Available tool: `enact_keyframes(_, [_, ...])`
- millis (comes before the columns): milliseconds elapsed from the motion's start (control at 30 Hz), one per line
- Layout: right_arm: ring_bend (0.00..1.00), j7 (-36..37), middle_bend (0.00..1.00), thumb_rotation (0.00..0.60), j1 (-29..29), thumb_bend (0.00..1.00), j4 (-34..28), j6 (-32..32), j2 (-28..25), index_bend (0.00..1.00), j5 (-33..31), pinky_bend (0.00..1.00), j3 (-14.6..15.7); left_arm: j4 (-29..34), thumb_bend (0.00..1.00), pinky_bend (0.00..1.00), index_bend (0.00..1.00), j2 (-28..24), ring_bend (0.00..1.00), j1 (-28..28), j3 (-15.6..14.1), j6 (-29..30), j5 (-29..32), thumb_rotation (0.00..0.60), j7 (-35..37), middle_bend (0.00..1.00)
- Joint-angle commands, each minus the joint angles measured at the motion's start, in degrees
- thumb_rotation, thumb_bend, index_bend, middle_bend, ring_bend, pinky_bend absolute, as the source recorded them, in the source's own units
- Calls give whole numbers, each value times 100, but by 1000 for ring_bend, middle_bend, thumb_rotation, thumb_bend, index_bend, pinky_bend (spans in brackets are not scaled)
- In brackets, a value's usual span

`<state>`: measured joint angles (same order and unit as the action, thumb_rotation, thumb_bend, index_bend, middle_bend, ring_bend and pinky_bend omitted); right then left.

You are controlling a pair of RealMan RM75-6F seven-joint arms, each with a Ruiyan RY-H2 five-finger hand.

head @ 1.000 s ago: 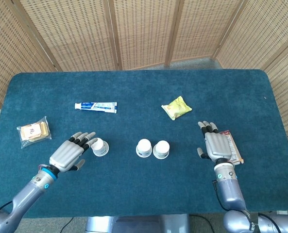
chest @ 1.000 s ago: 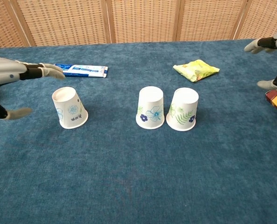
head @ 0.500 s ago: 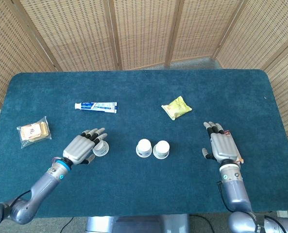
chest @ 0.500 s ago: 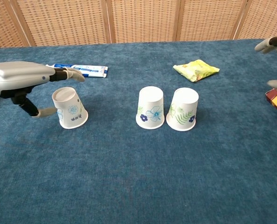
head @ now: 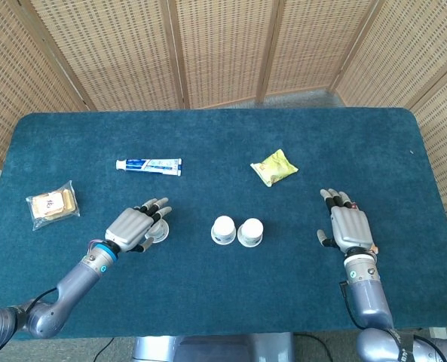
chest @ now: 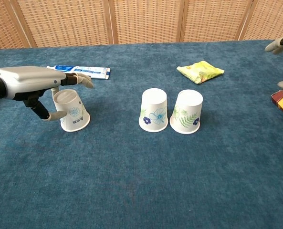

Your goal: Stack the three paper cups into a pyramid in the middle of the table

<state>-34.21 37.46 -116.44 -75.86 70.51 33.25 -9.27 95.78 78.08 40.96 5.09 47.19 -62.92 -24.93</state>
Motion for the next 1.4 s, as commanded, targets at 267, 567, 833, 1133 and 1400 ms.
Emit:
enact_keyframes(267, [36,-9,50,600,-18,423,26,34,17,0,-42,392,-48,-137,498,471,221,76,158,130,-91,20,161,600,-89,85])
enact_keyframes(567, [36,-28,50,600,-28,422,25,34,33,0,-96,392,-87,-272,497,554,317,227,284,210,-120,108,275,600,-126,186])
enact_keyframes(833, [36,8,50,600,-26,423,81,105,27,0,-163,391,-141,-109,497,562,344,66,294,213,-90,131,181,600,157,215])
enact_keyframes(1133, [36,93,50,600,-48,422,98,167,-11,0,-45,372,-159,573,498,562,351,-520,295,197,60,219,-334,600,718,216])
enact_keyframes(1400, [2,202,37,600,-127,415,58,161,-82,0,263,166,-112,1132,498,562,354,-965,295,261,273,337,-754,600,1061,223])
